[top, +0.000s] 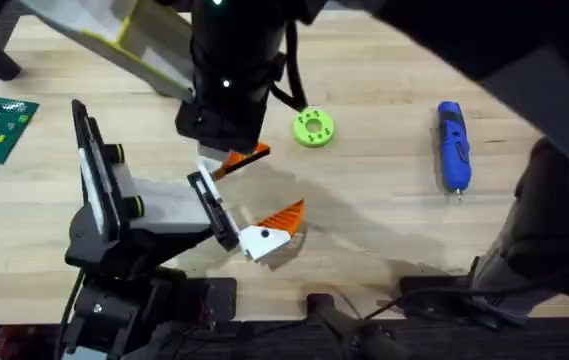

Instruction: Pick up the gripper from the table and insert it into the empty holder that is missing its gripper. Then pick up a screw, insert it into the mounting hole, and use the screwdriver to tighten it. Finally, clean up the table by picking up the vegetable and placing it into the bucket.

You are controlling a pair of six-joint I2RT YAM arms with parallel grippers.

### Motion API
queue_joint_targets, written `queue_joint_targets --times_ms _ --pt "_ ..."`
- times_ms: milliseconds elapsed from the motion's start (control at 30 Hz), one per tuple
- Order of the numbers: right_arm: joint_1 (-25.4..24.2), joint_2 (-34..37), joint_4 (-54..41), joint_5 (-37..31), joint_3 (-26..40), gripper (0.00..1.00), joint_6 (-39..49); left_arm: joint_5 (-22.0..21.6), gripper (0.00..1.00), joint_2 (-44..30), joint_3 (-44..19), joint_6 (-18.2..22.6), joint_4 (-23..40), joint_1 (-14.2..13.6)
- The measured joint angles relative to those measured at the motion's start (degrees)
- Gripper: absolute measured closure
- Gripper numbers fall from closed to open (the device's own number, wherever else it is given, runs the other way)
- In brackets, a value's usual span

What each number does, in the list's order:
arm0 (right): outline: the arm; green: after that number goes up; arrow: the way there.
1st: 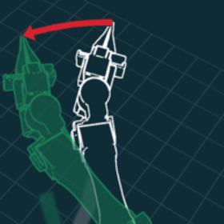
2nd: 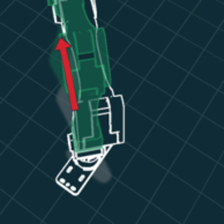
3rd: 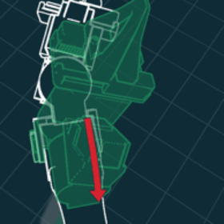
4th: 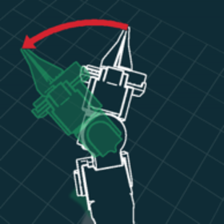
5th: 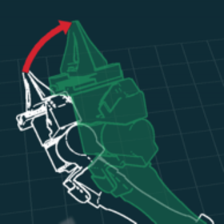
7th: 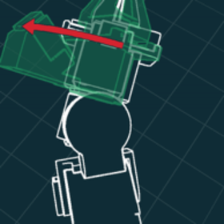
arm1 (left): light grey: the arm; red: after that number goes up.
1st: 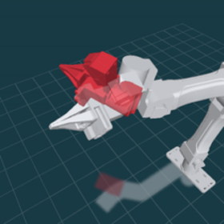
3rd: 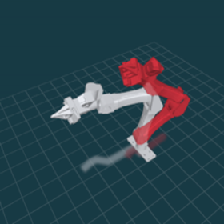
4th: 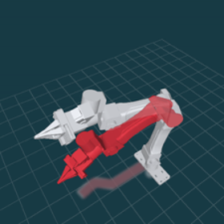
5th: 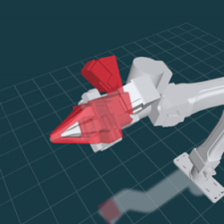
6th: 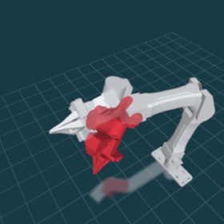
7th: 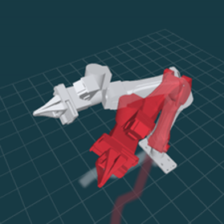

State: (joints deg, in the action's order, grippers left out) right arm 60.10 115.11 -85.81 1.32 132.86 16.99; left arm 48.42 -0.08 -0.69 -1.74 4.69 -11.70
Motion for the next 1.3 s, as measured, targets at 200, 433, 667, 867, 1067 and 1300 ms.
queue_joint_targets --times_ms 200,433,667,867,1067,1300 --pt "0.0 1.6 -0.2 0.0 0.0 0.995 0.0 0.0 0.014 0.0 0.0 0.0 0.0 0.0" --pt "0.0 1.6 -0.2 0.0 0.0 0.993 0.0 0.0 0.014 0.0 0.0 0.0 0.0 0.0" --pt "0.0 1.6 -0.2 0.0 0.0 0.993 0.0 0.0 0.014 0.0 0.0 0.0 0.0 0.0" --pt "0.0 1.6 -0.2 0.0 0.0 0.995 0.0 0.0 0.014 0.0 0.0 0.0 0.0 0.0" --pt "0.0 1.6 -0.2 0.0 0.0 0.995 0.0 0.0 0.014 0.0 0.0 0.0 0.0 0.0" --pt "0.0 1.7 -0.2 0.0 0.0 0.995 0.0 0.0 0.014 0.0 0.0 0.0 0.0 0.0"
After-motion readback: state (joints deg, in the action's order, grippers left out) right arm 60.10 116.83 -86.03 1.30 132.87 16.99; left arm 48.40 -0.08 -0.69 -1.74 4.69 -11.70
